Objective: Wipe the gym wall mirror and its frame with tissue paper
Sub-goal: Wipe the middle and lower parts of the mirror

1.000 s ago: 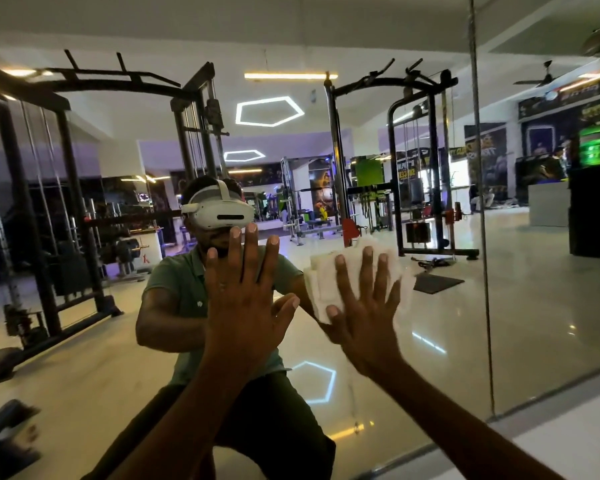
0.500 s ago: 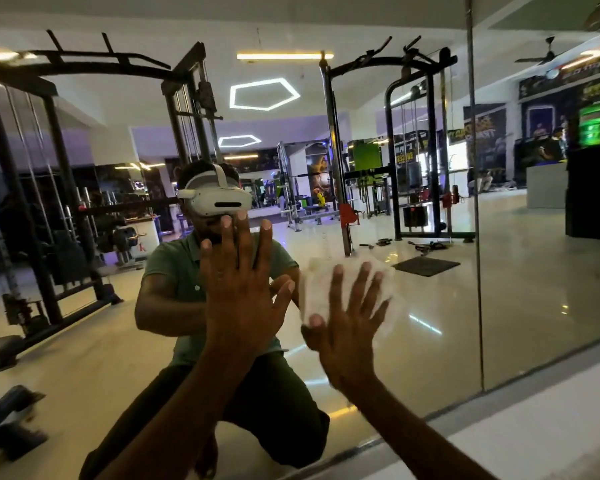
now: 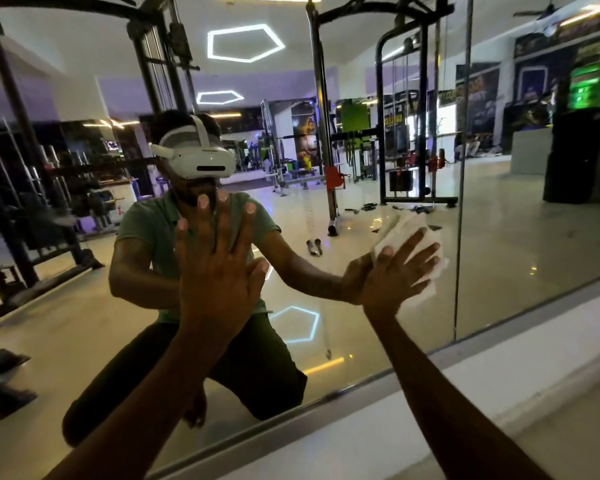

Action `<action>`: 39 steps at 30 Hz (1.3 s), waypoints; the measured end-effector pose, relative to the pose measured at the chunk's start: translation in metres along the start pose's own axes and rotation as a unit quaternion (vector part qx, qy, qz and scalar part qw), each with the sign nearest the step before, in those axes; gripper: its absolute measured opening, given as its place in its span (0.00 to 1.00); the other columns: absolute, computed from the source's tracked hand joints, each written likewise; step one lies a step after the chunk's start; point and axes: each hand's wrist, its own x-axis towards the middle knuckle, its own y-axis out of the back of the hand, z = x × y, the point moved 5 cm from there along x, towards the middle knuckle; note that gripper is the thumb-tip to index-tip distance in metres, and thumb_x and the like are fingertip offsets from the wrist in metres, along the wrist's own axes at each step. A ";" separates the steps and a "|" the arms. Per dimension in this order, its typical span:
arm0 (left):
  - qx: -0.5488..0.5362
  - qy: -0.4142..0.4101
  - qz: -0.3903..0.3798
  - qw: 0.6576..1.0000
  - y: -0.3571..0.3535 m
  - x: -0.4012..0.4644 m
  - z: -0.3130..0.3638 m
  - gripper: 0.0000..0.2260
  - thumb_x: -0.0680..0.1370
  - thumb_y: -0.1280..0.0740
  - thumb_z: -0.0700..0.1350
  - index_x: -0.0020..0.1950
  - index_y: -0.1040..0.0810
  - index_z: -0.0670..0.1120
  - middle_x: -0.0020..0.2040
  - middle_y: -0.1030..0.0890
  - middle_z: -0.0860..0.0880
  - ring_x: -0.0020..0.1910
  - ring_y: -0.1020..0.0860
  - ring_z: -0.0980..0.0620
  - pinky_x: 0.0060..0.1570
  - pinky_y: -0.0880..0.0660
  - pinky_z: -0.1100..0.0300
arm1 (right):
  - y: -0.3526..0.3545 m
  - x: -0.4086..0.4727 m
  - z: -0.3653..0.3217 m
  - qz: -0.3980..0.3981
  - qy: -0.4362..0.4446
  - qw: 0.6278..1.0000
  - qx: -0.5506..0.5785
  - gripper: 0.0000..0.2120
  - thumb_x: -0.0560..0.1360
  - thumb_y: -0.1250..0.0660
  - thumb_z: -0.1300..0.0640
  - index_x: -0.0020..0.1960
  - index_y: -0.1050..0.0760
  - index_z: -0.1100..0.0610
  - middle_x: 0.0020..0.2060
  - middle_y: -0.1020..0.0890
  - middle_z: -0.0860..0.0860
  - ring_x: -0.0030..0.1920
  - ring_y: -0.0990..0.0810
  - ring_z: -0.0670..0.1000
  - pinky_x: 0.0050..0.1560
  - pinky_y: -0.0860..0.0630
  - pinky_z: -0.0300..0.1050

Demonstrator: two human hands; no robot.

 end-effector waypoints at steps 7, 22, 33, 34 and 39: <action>-0.008 -0.040 -0.046 0.998 -0.019 -0.054 0.031 0.33 0.84 0.43 0.60 0.85 0.49 0.48 0.85 0.55 0.40 0.83 0.56 0.36 0.79 0.58 0.36 | -0.020 -0.135 0.028 -0.104 0.234 0.961 -0.102 0.35 0.85 0.59 0.36 0.86 0.57 0.52 0.84 0.58 0.60 0.84 0.59 0.66 0.79 0.59 0.73; 0.019 -0.048 -0.066 0.996 -0.022 -0.056 0.030 0.37 0.84 0.45 0.63 0.85 0.59 0.47 0.84 0.61 0.39 0.83 0.59 0.35 0.79 0.57 0.35 | -0.030 -0.179 0.035 -0.084 0.042 0.995 -0.031 0.37 0.83 0.61 0.33 0.86 0.59 0.53 0.84 0.60 0.58 0.84 0.63 0.63 0.79 0.62 0.69; -0.001 -0.067 -0.089 0.994 -0.023 -0.056 0.024 0.37 0.83 0.46 0.63 0.85 0.57 0.48 0.84 0.60 0.40 0.83 0.60 0.36 0.79 0.60 0.36 | 0.000 -0.008 0.115 -0.109 -0.145 0.983 -0.035 0.33 0.87 0.61 0.39 0.85 0.64 0.54 0.83 0.64 0.60 0.83 0.64 0.64 0.79 0.63 0.69; -0.002 -0.071 -0.089 0.994 -0.021 -0.055 0.024 0.37 0.83 0.45 0.62 0.85 0.57 0.48 0.84 0.59 0.40 0.83 0.60 0.36 0.79 0.60 0.37 | 0.003 -0.012 0.108 -0.066 -0.169 0.983 -0.037 0.37 0.84 0.66 0.35 0.86 0.60 0.55 0.84 0.60 0.61 0.84 0.59 0.64 0.80 0.60 0.66; -0.056 -0.021 -0.066 0.996 0.003 -0.070 0.000 0.34 0.83 0.43 0.55 0.85 0.51 0.44 0.85 0.54 0.38 0.83 0.55 0.37 0.79 0.47 0.35 | -0.017 -0.141 0.011 -0.056 0.056 0.994 -0.070 0.42 0.82 0.63 0.30 0.86 0.52 0.57 0.84 0.52 0.64 0.83 0.53 0.69 0.80 0.54 0.72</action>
